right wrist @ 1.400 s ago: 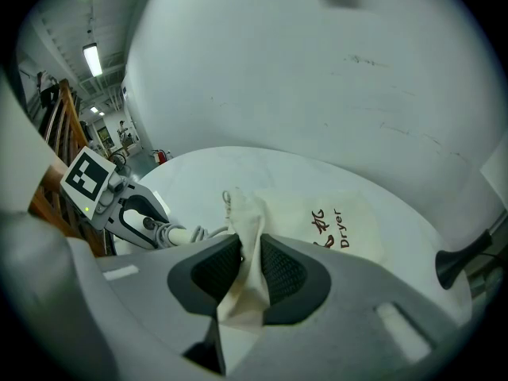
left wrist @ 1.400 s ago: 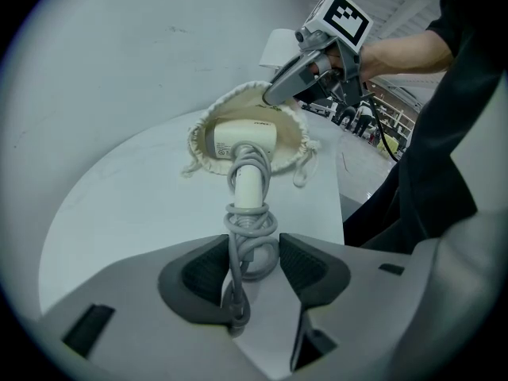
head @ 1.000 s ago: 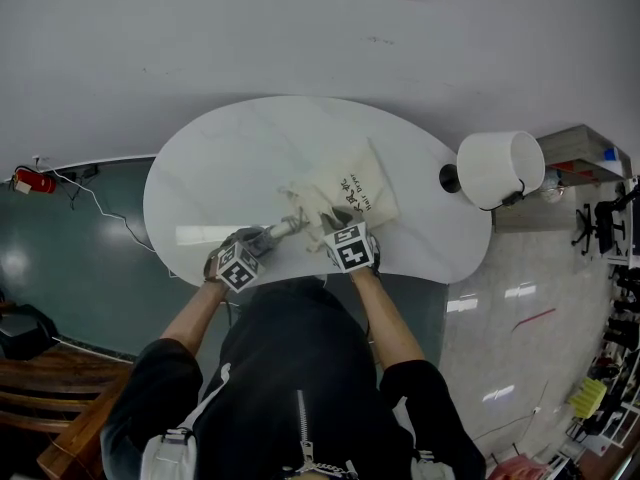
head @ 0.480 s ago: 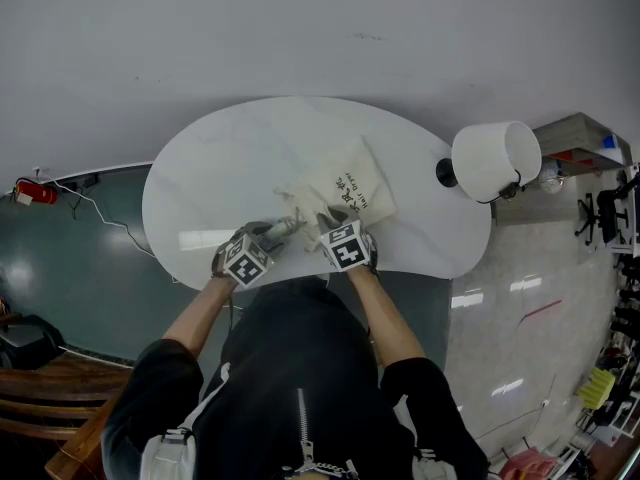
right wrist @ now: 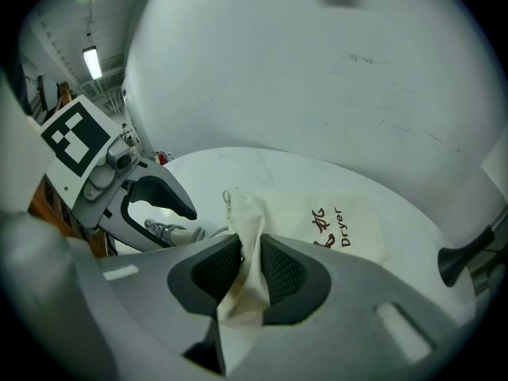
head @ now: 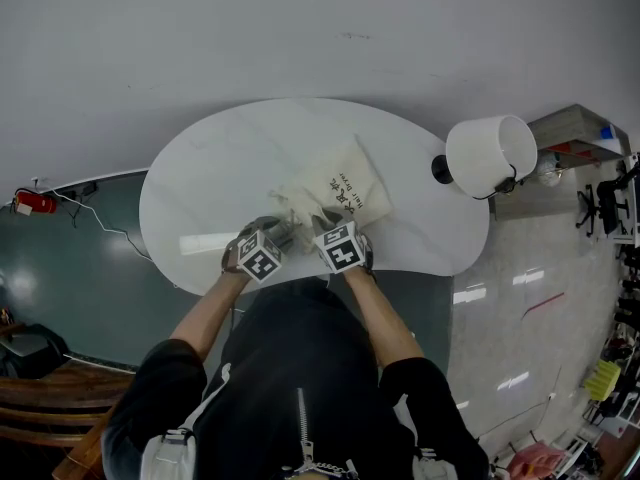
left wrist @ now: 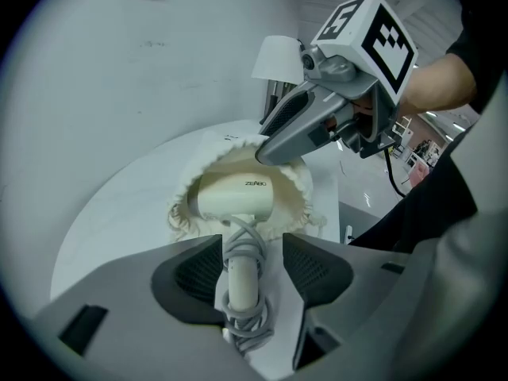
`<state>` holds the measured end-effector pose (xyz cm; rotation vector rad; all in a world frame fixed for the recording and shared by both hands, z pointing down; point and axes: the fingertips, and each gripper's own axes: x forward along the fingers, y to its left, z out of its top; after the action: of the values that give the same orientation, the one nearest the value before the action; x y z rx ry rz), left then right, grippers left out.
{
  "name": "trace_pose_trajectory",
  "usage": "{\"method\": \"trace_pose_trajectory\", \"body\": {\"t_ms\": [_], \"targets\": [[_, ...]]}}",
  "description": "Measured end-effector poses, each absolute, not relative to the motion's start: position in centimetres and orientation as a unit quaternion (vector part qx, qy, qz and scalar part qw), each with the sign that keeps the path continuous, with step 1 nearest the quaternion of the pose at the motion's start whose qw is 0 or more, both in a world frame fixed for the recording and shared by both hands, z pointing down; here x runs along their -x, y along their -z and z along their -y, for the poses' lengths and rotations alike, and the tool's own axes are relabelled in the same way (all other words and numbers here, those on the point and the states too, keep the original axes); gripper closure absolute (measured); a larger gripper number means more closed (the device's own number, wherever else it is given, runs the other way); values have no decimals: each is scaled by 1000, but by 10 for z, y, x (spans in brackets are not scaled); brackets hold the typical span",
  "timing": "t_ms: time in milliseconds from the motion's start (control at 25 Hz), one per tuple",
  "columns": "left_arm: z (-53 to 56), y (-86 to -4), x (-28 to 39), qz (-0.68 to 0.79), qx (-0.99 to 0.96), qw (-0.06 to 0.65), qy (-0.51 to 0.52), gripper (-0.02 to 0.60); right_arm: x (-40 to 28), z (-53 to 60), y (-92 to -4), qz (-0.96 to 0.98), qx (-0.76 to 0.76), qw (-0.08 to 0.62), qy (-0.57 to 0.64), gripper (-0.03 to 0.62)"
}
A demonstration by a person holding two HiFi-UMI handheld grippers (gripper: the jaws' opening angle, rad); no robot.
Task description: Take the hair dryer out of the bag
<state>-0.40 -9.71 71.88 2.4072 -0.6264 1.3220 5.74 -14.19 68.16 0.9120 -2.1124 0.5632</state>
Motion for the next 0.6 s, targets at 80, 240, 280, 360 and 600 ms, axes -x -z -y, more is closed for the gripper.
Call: {"method": "trace_pose_trajectory", "body": {"t_ms": [80,240,280,360,600], "targets": [[102,-721,-1,219,-843,161,-465,354,-57,142,-680,825,-356,378,-221,523],[111,-728,-9,213,-839,160,-475,354,-57,142,-680,825,-357,374,-228,523],[113,-731,-11,211,-838,160,-478,354,-57,142,-680,826,-357,372,-228,523],[116,-736,-14,209,-835,161,-482,354,-57,142,-679,826,-357,372,-228,523],[122,-752,-18,203,-826,178,-495,354,-58,143,-681,824,-358,371,-236,523]]}}
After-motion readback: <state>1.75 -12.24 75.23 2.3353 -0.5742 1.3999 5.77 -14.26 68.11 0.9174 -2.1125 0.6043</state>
